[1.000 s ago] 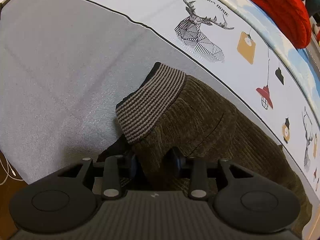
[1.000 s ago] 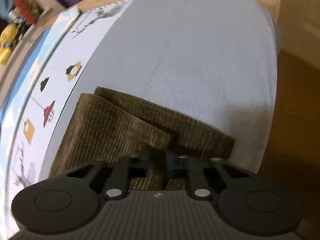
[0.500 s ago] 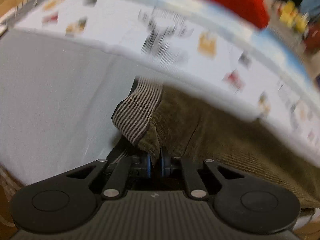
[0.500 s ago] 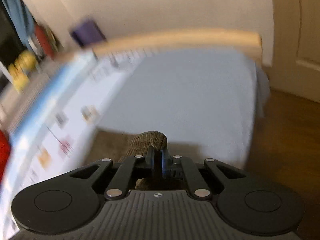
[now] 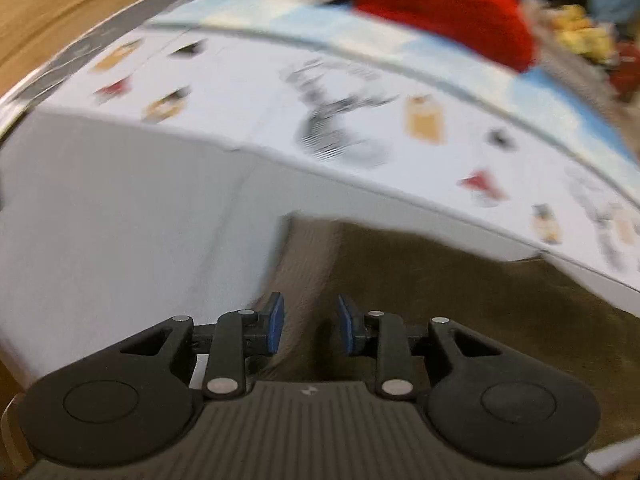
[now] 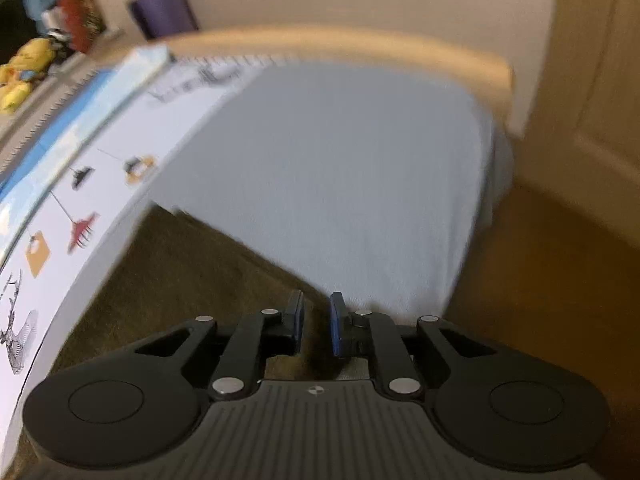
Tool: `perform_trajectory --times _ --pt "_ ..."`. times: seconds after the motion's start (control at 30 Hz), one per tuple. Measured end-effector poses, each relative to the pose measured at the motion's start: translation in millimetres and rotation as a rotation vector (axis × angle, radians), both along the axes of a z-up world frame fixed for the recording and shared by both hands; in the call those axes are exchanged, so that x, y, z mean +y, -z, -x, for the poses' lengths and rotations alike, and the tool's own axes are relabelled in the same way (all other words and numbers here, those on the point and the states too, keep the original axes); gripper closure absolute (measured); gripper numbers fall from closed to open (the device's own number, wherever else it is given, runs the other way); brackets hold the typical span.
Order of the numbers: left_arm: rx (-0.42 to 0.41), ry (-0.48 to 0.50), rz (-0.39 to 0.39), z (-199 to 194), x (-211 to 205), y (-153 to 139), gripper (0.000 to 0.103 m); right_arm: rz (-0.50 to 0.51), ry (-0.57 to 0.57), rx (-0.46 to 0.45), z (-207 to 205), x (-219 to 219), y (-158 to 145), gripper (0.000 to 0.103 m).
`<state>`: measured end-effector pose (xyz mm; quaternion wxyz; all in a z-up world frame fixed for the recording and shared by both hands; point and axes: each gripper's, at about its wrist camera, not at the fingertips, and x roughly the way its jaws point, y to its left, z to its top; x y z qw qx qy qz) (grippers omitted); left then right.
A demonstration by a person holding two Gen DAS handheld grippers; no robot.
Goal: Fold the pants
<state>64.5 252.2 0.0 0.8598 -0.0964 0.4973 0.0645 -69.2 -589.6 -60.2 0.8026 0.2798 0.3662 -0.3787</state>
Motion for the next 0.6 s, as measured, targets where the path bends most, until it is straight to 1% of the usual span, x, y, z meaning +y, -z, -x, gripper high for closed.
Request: perform_trajectory --times 0.07,0.1,0.13,0.17,0.2,0.23,0.27,0.3,0.33,0.37,0.4,0.47,0.5,0.57,0.6 --pt "0.009 0.068 -0.02 -4 -13 5 0.071 0.03 -0.072 -0.016 -7 8 -3 0.089" --pt "0.032 0.098 -0.044 -7 -19 10 0.072 0.016 -0.109 -0.014 -10 10 0 0.089" --pt "0.085 0.121 -0.08 -10 -22 21 0.072 -0.024 -0.146 0.0 -15 11 6 0.089" --pt "0.168 0.12 -0.118 -14 -24 35 0.078 -0.087 -0.175 0.054 -20 10 19 0.088" --pt "0.269 0.11 -0.146 -17 -23 52 0.092 -0.144 -0.18 0.133 -23 9 34 0.088" --pt "0.316 0.109 -0.155 -17 -22 61 0.092 -0.206 -0.163 0.218 -23 7 52 0.088" --pt "0.309 0.116 -0.159 -17 -22 58 0.092 -0.231 -0.141 0.217 -20 5 57 0.089" --pt "0.296 0.109 -0.159 -18 -24 53 0.092 -0.232 -0.124 0.194 -20 2 53 0.089" --pt "0.274 0.1 -0.153 -19 -26 46 0.091 -0.207 -0.12 0.17 -20 1 46 0.089" --pt "0.228 0.102 -0.149 -18 -29 37 0.089 -0.166 -0.124 0.154 -21 3 39 0.089" --pt "0.177 0.111 -0.149 -19 -34 27 0.088 -0.14 -0.132 0.137 -21 6 34 0.089" --pt "0.08 0.128 -0.131 -24 -42 12 0.088 -0.116 -0.149 0.08 -23 10 25 0.089" --pt "0.053 0.13 -0.112 -28 -47 9 0.088 -0.109 -0.16 0.056 -26 13 21 0.089" --pt "0.04 0.133 -0.099 -38 -56 12 0.088 -0.082 -0.2 0.01 -36 26 9 0.089" --pt "0.05 0.139 -0.107 -42 -60 16 0.088 -0.069 -0.224 -0.012 -42 31 3 0.089"
